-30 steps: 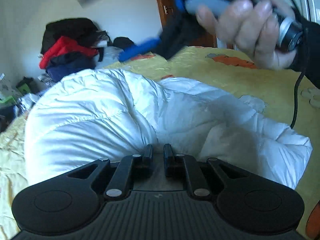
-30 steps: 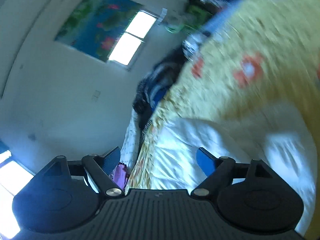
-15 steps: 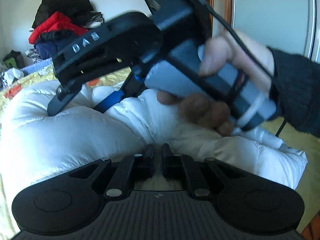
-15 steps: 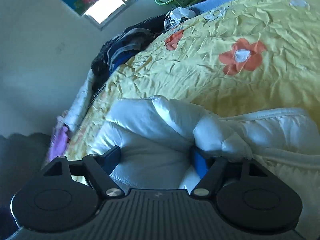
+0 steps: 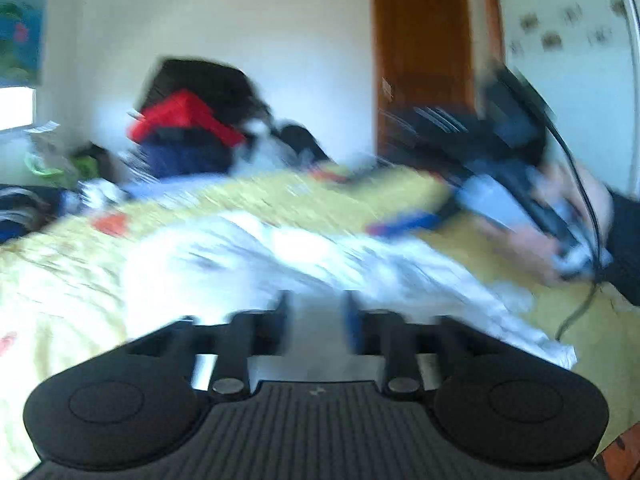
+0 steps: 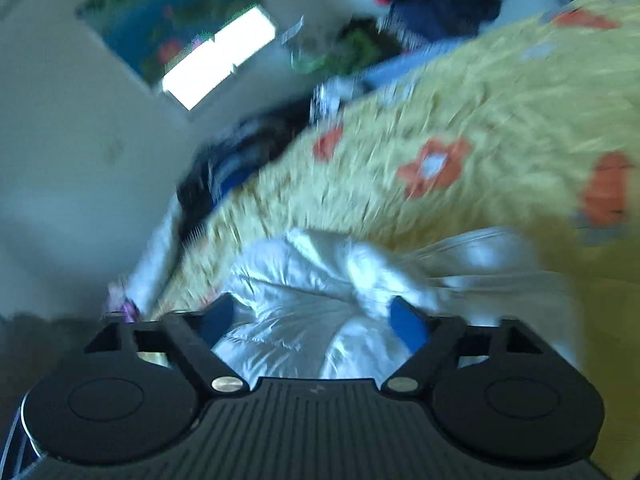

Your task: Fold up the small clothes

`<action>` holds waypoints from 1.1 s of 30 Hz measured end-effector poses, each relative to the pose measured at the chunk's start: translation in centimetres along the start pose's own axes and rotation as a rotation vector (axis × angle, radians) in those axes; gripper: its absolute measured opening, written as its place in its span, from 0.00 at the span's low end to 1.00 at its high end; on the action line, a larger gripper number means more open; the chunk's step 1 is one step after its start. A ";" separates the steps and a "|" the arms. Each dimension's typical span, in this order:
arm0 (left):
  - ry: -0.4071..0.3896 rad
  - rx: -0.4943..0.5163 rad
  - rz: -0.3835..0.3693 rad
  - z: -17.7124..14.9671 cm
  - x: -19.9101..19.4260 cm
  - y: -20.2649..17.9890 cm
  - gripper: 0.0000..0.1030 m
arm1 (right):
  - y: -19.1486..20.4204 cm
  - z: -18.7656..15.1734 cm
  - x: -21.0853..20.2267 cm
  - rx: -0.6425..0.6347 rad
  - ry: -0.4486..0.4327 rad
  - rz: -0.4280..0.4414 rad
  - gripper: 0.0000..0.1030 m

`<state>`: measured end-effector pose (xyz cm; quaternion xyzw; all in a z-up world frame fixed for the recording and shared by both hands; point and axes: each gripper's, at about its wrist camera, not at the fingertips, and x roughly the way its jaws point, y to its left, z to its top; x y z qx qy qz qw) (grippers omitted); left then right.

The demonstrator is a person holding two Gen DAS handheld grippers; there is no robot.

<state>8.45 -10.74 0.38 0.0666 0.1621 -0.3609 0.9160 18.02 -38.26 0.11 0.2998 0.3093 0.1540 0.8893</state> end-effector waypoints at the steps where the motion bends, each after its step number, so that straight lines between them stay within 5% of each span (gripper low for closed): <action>1: -0.023 -0.033 0.036 0.1 -1.1 1.3 0.82 | -0.5 -0.2 -1.0 -0.002 -0.001 -0.045 0.97; 2: -0.036 -0.081 0.069 0.2 -1.8 3.0 0.90 | -1.2 -0.4 -2.0 -0.007 0.001 -0.118 0.96; 5: 0.052 -0.305 0.066 0.4 -1.1 8.2 0.89 | -3.8 -1.5 -4.1 0.028 0.017 -0.269 0.97; 8: 0.150 -0.635 -0.083 -0.9 1.3 12.9 0.89 | -7.0 -2.7 -3.8 0.187 0.085 -0.216 0.95; 11: 0.199 -0.790 -0.181 -2.7 3.3 13.7 0.89 | -8.1 -3.6 -2.5 0.295 0.105 -0.049 0.99; 13: 0.208 -0.796 -0.182 -2.8 4.2 13.3 0.89 | -8.8 -3.9 -1.0 0.392 0.142 0.062 0.98; 16: 0.226 -0.786 -0.169 -2.5 5.7 12.9 0.88 | -7.7 -3.5 1.1 0.356 0.176 0.074 1.00; 17: 0.230 -0.775 -0.159 -2.5 5.4 12.6 0.80 | -7.2 -3.4 1.9 0.333 0.185 0.067 0.95; 20: 0.228 -0.708 -0.124 -1.6 4.2 11.6 0.62 | -5.6 -3.2 4.1 0.251 0.217 0.053 0.58; 24: 0.206 -0.663 -0.048 -0.5 3.3 13.0 0.53 | -3.0 -2.1 6.4 0.165 0.201 0.058 0.51; 28: 0.155 -0.631 0.061 0.8 0.6 16.3 0.52 | -0.5 -0.8 10.0 0.160 0.200 0.176 0.48; 33: 0.195 -0.640 0.181 -1.4 0.6 19.3 0.55 | 0.7 -1.0 15.8 0.191 0.256 0.190 0.49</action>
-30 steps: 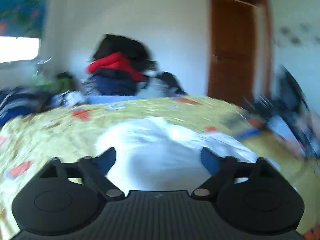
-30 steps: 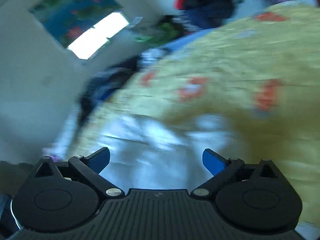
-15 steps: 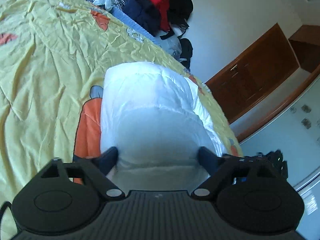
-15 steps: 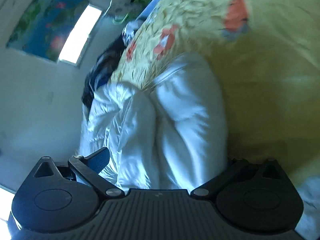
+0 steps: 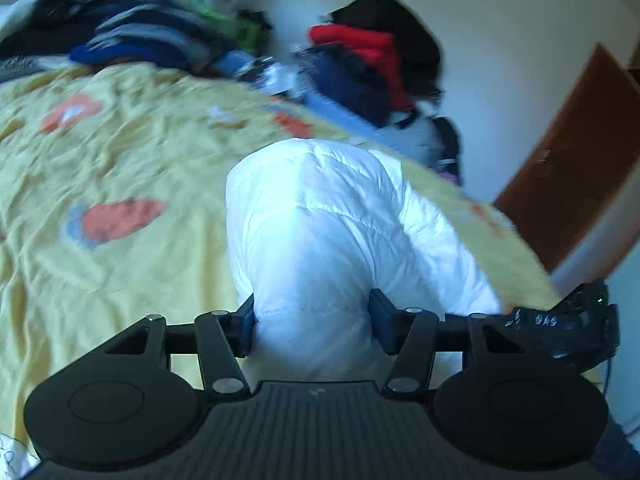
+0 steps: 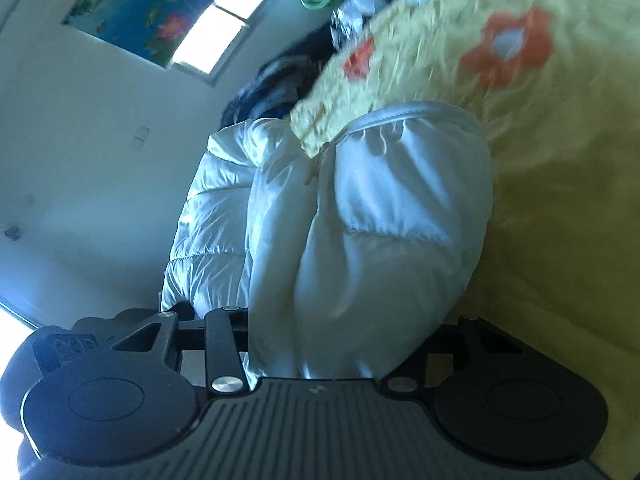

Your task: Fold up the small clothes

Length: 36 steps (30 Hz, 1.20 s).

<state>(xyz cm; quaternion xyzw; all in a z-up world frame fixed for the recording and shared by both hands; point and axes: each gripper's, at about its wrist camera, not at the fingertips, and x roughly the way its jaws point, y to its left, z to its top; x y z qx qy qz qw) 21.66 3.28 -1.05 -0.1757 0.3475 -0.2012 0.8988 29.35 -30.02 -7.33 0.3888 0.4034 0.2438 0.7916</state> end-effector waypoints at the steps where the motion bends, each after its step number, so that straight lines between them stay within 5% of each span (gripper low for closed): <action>1: -0.013 -0.002 0.005 -0.5 0.2 0.4 0.58 | -0.6 0.1 0.4 0.034 0.002 0.006 0.51; 7: -0.150 0.037 0.074 -2.4 -1.7 -1.0 0.67 | -0.7 -0.3 -1.7 0.090 -0.017 -0.017 0.72; 14: -0.395 0.312 0.166 -2.0 -7.2 -5.3 0.68 | 5.5 -1.6 -9.4 -0.136 -0.323 -0.170 0.73; 19: -0.345 0.514 0.226 -2.5 -3.2 -9.1 0.69 | 12.5 -3.1 -7.4 -0.402 -0.367 -0.189 0.78; 21: -0.269 0.544 0.223 -2.4 -0.5 -9.7 0.69 | 14.0 -3.4 -5.0 -0.461 -0.294 -0.160 0.93; 22: -0.234 0.571 0.232 -2.6 0.9 -10.0 0.69 | 14.1 -3.1 -3.5 -0.458 -0.253 -0.153 0.93; 26: -0.181 0.687 0.254 -3.8 4.7 -11.0 0.71 | 10.9 -1.0 1.3 -0.365 -0.141 -0.236 0.88; 30: -0.152 0.688 0.235 -3.6 6.9 -11.3 0.71 | 6.7 1.4 3.4 -0.259 -0.144 -0.197 0.85; 36: -0.149 0.707 0.232 -3.5 9.0 -11.4 0.73 | 5.8 1.4 4.0 -0.297 -0.125 -0.238 0.86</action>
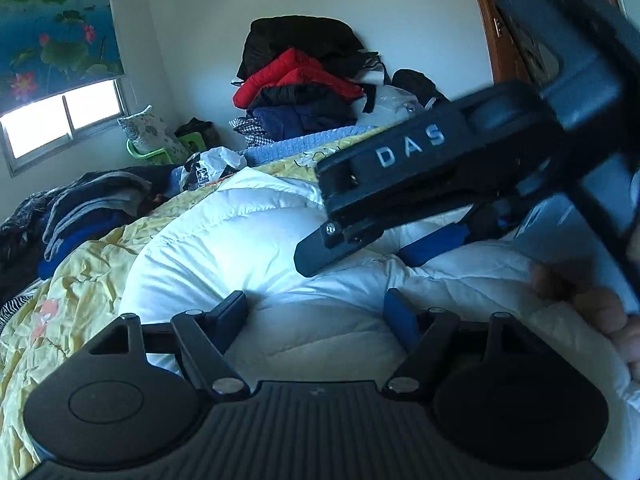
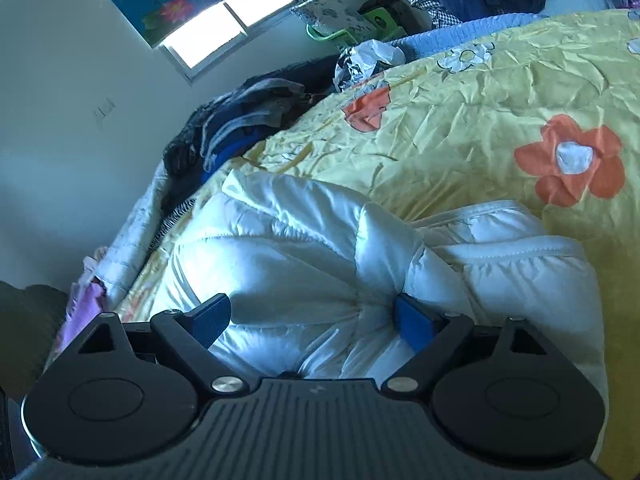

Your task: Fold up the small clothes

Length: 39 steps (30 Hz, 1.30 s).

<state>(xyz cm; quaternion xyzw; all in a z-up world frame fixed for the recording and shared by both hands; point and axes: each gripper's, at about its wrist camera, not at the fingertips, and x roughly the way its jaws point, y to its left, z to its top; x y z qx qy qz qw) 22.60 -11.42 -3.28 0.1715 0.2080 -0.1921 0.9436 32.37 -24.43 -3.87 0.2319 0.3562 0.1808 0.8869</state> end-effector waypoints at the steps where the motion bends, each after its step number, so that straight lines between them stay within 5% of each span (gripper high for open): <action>1: -0.006 0.007 0.005 -0.1 -0.1 -0.1 0.73 | 0.5 -0.2 -0.3 -0.003 -0.002 -0.018 0.86; 10: -0.020 -0.001 0.039 -0.4 -1.5 -0.4 0.76 | 2.8 -3.2 -9.7 -0.044 -0.179 -0.036 0.96; 17: 0.003 -0.016 0.061 -0.1 -2.5 -0.3 0.83 | 1.3 -4.9 -12.2 0.007 -0.129 -0.076 0.97; 27: 0.001 -0.036 0.091 0.2 -3.7 0.2 0.84 | 1.4 -5.4 -9.0 0.160 -0.071 0.106 0.99; 31: -0.029 -0.087 0.118 -0.2 -7.1 2.0 0.84 | 0.3 -5.5 -8.6 0.220 -0.030 0.063 0.98; 34: -0.077 -0.137 0.135 -2.0 -11.1 4.5 0.85 | -0.2 -6.0 -11.5 0.206 -0.069 0.095 0.97; 39: -0.041 -0.240 0.260 -5.6 -16.8 9.7 0.85 | -1.3 -7.8 -18.8 0.153 -0.098 0.056 0.99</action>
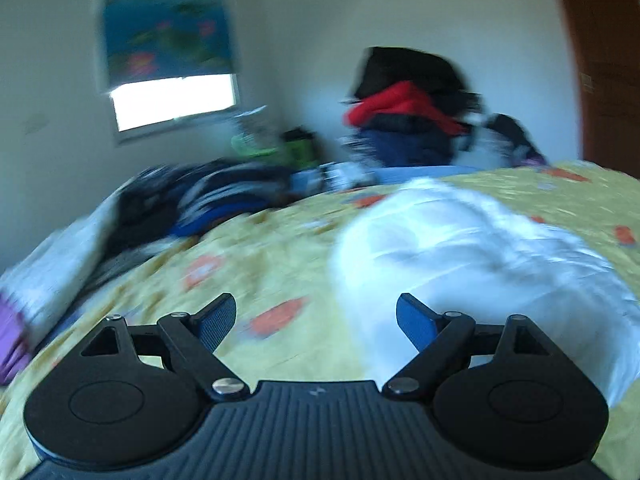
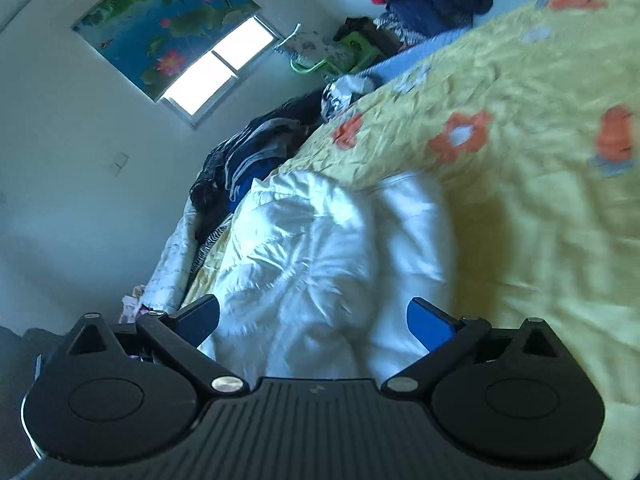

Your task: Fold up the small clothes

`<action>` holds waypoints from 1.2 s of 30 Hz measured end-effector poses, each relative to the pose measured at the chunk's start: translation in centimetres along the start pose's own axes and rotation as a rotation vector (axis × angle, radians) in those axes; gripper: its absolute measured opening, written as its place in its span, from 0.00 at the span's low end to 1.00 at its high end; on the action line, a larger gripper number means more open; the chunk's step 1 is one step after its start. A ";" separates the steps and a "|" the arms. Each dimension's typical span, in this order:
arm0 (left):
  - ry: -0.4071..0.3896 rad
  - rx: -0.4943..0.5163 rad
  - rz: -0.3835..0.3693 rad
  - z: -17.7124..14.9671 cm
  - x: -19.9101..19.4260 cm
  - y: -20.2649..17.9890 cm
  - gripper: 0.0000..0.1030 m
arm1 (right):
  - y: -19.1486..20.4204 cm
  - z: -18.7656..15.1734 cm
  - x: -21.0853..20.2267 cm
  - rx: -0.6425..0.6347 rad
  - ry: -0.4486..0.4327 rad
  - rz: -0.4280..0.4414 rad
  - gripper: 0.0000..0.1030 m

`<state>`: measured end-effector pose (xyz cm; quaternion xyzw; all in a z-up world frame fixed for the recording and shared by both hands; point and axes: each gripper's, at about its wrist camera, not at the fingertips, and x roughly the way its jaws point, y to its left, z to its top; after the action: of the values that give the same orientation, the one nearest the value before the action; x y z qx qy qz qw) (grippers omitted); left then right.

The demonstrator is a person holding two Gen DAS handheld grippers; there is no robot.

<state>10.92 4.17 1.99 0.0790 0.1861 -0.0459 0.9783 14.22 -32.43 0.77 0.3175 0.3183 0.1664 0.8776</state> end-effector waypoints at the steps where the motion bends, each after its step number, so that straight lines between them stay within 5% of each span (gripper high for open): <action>1: 0.011 -0.038 0.018 -0.4 -0.9 1.5 0.85 | 0.0 -0.3 -1.3 -0.010 0.011 -0.002 0.99; 4: 0.016 -0.135 0.022 -1.3 -3.0 3.5 0.85 | 1.3 -1.2 -3.9 -0.053 0.031 0.043 0.99; 7: 0.006 -0.139 -0.130 -1.8 -4.1 0.7 0.85 | 3.5 -1.2 -2.9 -0.028 0.025 0.220 0.99; 10: -0.020 -0.019 -0.286 -2.2 -4.4 -4.7 0.85 | 5.3 -0.4 1.5 -0.006 0.027 0.323 0.99; 14: 0.054 0.100 -0.354 -3.2 -2.4 -9.3 0.85 | 5.5 -0.1 9.8 0.022 0.176 0.176 0.98; 15: 0.104 0.090 -0.356 -3.6 -1.2 -9.5 0.85 | 4.6 -0.7 11.8 0.030 0.228 0.089 0.97; 17: 0.167 0.037 -0.348 -4.2 0.4 -8.8 0.91 | 3.1 -1.8 13.3 0.048 0.258 0.072 0.91; 25: 0.109 -0.070 -0.342 -3.7 -2.0 -4.9 0.91 | 2.2 -3.9 4.9 0.017 0.122 0.099 0.99; 30: 0.224 -0.409 -0.372 -4.1 1.8 0.2 0.91 | -2.3 -2.7 2.9 0.058 0.068 -0.066 0.97; 34: 0.338 -0.569 -0.407 -4.8 5.0 0.9 0.89 | -5.6 -2.1 5.9 0.176 0.156 -0.055 0.88; 36: 0.361 -0.580 -0.443 -4.5 5.6 0.5 0.68 | -5.9 -2.1 7.6 0.190 0.171 -0.044 0.81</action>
<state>14.59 5.05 -4.18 -0.2352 0.3725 -0.1866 0.8781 18.97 -32.15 -7.84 0.3767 0.4130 0.1427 0.8168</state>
